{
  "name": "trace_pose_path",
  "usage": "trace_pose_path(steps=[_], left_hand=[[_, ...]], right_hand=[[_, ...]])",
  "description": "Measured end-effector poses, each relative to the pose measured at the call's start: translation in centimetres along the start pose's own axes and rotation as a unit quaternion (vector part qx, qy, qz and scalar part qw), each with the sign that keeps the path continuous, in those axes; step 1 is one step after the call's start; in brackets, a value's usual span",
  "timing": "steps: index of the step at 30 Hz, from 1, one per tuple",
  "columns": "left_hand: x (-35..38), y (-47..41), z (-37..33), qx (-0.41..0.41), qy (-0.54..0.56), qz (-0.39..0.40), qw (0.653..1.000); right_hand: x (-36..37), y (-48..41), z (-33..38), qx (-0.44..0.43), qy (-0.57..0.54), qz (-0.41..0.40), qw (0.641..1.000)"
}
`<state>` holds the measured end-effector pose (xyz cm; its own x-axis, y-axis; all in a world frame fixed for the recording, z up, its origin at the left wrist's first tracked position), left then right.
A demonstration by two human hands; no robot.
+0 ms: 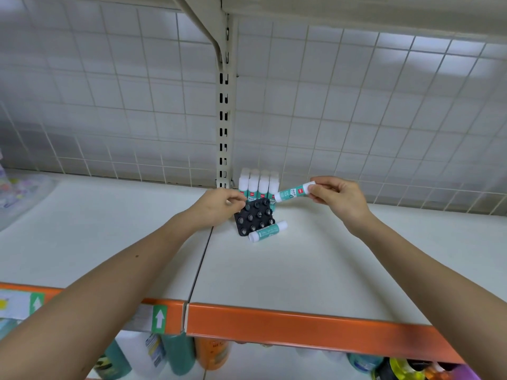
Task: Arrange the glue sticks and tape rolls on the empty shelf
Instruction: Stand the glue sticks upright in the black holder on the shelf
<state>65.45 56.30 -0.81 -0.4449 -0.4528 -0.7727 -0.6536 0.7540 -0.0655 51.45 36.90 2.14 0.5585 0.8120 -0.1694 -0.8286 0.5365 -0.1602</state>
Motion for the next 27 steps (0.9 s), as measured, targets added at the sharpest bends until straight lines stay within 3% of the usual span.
trace_pose_path(steps=[2, 9, 20, 27], left_hand=[[0.3, 0.4, -0.5, 0.006, -0.042, -0.006, 0.999], [2.6, 1.3, 0.0, 0.002, -0.165, 0.121, 0.979], [1.6, 1.7, 1.8, -0.008, -0.056, 0.093, 0.994], [0.3, 2.7, 3.4, -0.012, -0.091, 0.054, 0.994]], right_hand=[[0.2, 0.0, 0.2, 0.001, 0.004, 0.000, 1.000], [1.0, -0.1, 0.4, 0.002, 0.029, 0.016, 0.999], [5.5, -1.3, 1.8, -0.062, 0.228, 0.078, 0.969], [9.7, -1.9, 2.7, -0.118, 0.328, 0.139, 0.927]])
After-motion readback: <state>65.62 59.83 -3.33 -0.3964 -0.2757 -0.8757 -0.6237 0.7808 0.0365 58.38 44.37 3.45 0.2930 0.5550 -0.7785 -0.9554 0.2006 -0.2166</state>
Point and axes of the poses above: each hand's wrist, its own y-axis away from the middle knuckle, its own x-axis out of the palm, z = x × y, the point moved 4 cm from there along -y, towards the middle knuckle, and after that the axes turned 5 degrees about z, right-handed, at the moved point
